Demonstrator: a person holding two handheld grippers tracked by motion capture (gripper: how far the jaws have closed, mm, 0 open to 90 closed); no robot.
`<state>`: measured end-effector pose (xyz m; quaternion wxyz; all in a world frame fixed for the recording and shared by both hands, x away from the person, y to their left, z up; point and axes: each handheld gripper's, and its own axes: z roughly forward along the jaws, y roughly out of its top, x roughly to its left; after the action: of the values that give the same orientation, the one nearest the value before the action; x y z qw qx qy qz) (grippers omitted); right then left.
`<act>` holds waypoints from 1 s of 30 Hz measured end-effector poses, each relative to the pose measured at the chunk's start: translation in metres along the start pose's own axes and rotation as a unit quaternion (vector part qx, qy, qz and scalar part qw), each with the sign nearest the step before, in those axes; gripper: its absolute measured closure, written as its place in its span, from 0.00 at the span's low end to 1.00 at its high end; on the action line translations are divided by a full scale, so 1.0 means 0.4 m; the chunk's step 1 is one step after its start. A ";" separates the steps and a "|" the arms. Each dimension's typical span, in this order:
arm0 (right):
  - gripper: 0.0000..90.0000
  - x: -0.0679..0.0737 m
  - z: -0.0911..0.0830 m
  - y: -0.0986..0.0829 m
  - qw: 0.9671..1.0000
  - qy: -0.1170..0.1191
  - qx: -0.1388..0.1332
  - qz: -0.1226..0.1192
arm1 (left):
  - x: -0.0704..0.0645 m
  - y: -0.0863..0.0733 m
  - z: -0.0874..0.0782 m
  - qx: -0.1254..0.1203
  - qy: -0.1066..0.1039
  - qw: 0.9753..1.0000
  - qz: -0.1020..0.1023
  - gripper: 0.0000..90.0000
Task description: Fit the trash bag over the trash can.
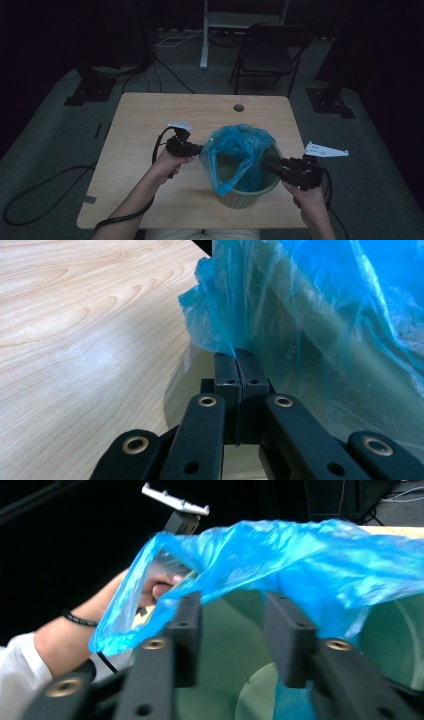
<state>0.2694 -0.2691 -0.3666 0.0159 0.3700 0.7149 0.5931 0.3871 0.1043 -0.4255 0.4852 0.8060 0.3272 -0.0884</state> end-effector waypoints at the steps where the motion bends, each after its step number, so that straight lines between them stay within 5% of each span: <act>1: 0.54 -0.005 -0.001 0.005 1.000 0.000 -0.004 0.008 | -0.001 0.001 -0.001 0.000 0.000 1.000 0.001 1.00; 5: 0.45 -0.012 0.018 0.026 1.000 0.009 -0.006 0.027 | -0.005 0.006 -0.005 -0.003 0.004 1.000 0.004 1.00; 11: 0.38 0.016 0.081 0.017 0.998 0.043 0.026 0.027 | -0.003 0.007 -0.006 0.000 0.004 1.000 0.003 1.00; 14: 0.40 0.021 0.086 0.016 0.999 0.037 0.032 0.019 | -0.005 0.007 -0.003 0.002 0.003 1.000 0.006 1.00; 17: 0.54 0.034 0.095 0.021 0.998 0.032 0.053 -0.009 | -0.005 0.007 -0.002 0.003 0.001 1.000 0.006 1.00; 21: 0.96 0.030 0.096 0.032 0.998 0.026 0.049 -0.018 | -0.003 0.006 -0.002 -0.001 0.003 1.000 0.005 1.00; 22: 1.00 0.030 0.095 0.034 0.998 0.018 0.047 -0.022 | -0.002 0.006 -0.003 -0.001 0.002 1.000 0.004 1.00; 30: 1.00 0.057 0.035 0.009 0.999 0.021 0.022 -0.030 | 0.009 -0.002 -0.014 -0.001 0.008 1.000 -0.002 1.00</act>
<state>0.2610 -0.2446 -0.3582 0.0111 0.3361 0.7388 0.5841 0.3883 0.1110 -0.4250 0.4834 0.8055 0.3326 -0.0829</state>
